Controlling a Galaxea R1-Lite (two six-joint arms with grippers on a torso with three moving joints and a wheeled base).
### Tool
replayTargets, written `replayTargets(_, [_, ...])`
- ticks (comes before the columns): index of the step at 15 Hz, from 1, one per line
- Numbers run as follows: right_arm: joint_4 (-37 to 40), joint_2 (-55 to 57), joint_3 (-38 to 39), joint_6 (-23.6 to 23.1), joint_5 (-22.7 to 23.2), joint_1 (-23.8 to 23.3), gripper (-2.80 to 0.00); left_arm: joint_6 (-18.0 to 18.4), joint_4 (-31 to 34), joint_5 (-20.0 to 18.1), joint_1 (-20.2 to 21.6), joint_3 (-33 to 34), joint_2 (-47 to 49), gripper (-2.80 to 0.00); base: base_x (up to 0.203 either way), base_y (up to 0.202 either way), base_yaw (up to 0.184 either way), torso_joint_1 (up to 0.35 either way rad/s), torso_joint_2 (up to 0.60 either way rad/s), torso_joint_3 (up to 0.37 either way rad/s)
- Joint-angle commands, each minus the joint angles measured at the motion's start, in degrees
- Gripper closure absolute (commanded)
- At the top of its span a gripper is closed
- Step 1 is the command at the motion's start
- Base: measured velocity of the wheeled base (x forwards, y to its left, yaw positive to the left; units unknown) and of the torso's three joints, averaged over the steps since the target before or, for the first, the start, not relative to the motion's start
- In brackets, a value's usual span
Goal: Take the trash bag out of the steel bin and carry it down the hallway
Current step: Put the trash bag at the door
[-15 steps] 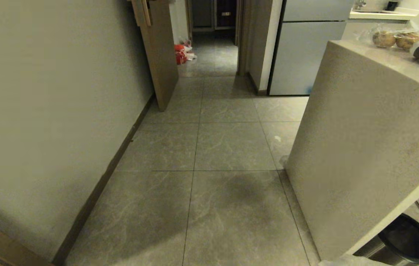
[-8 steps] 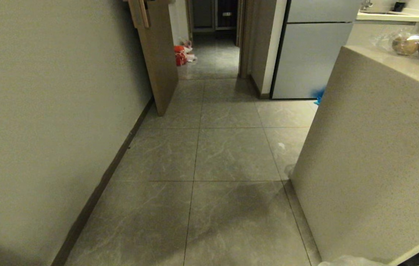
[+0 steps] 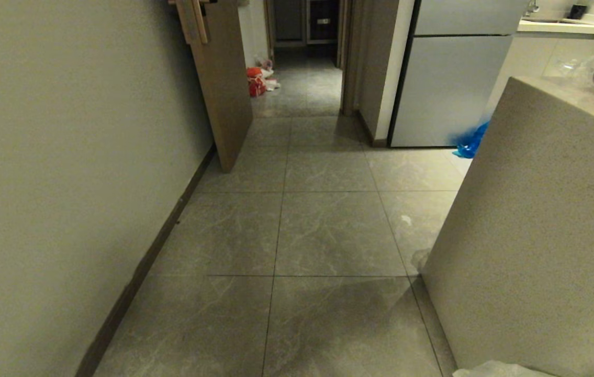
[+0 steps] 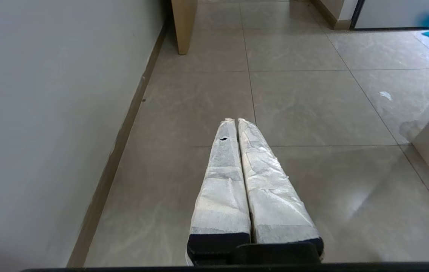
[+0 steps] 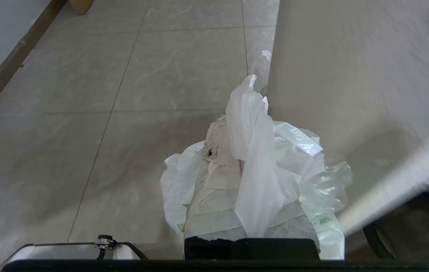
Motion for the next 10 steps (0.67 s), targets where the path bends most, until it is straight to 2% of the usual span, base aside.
replayTargets(1, [0.1,0.0,0.0,0.0,0.0,0.0,0.0,-0.1,0.0,0.0,0.0,0.0,0.1,0.0,0.188,0.0,0.004,0.002,0.0,0.002])
replayTargets(10, [0.1,0.1,0.0,0.0,0.0,0.0,0.0,-0.1,0.0,0.0,0.1,0.0,0.1,0.0,0.189,0.0,0.001,0.003,0.0,0.004])
